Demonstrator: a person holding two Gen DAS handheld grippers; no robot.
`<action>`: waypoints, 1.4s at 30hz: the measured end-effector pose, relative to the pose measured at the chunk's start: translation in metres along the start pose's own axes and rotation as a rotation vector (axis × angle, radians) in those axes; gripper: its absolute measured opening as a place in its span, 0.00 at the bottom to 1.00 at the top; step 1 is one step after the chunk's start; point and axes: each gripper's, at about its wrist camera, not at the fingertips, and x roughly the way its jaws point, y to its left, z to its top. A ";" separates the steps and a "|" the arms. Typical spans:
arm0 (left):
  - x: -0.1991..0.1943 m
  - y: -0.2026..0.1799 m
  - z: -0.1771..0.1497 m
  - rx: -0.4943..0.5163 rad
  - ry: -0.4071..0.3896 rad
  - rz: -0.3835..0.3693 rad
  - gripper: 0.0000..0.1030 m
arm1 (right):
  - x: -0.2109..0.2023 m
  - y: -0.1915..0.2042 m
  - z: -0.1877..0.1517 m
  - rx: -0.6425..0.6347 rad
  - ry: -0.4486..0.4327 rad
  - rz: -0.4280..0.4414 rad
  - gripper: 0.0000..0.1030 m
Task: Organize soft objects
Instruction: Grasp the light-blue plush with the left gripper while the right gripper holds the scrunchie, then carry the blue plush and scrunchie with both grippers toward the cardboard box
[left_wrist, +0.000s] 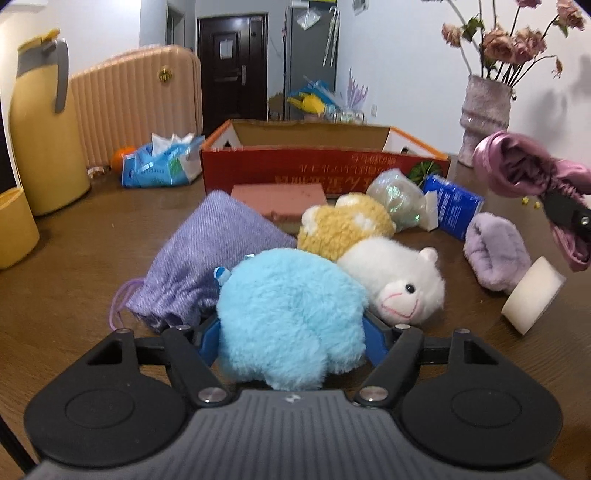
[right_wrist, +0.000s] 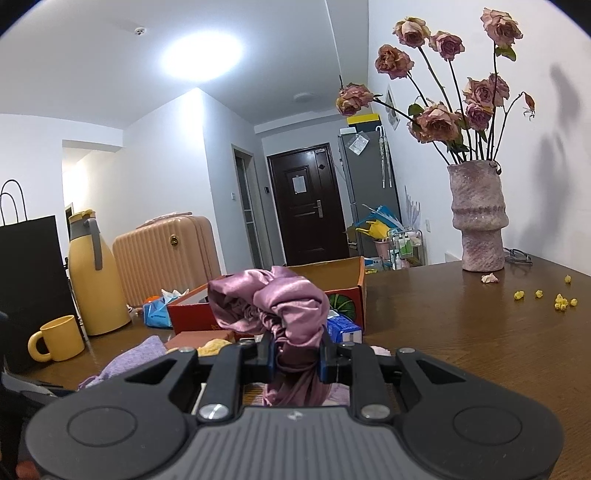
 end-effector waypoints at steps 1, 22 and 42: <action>-0.003 0.000 0.000 0.000 -0.015 0.002 0.72 | 0.000 0.000 0.000 -0.002 -0.001 0.000 0.19; -0.057 0.018 0.028 -0.064 -0.232 0.028 0.72 | 0.001 0.016 0.017 -0.050 -0.018 -0.008 0.19; -0.060 0.031 0.084 -0.152 -0.349 0.030 0.72 | 0.036 0.032 0.081 -0.025 -0.102 -0.029 0.19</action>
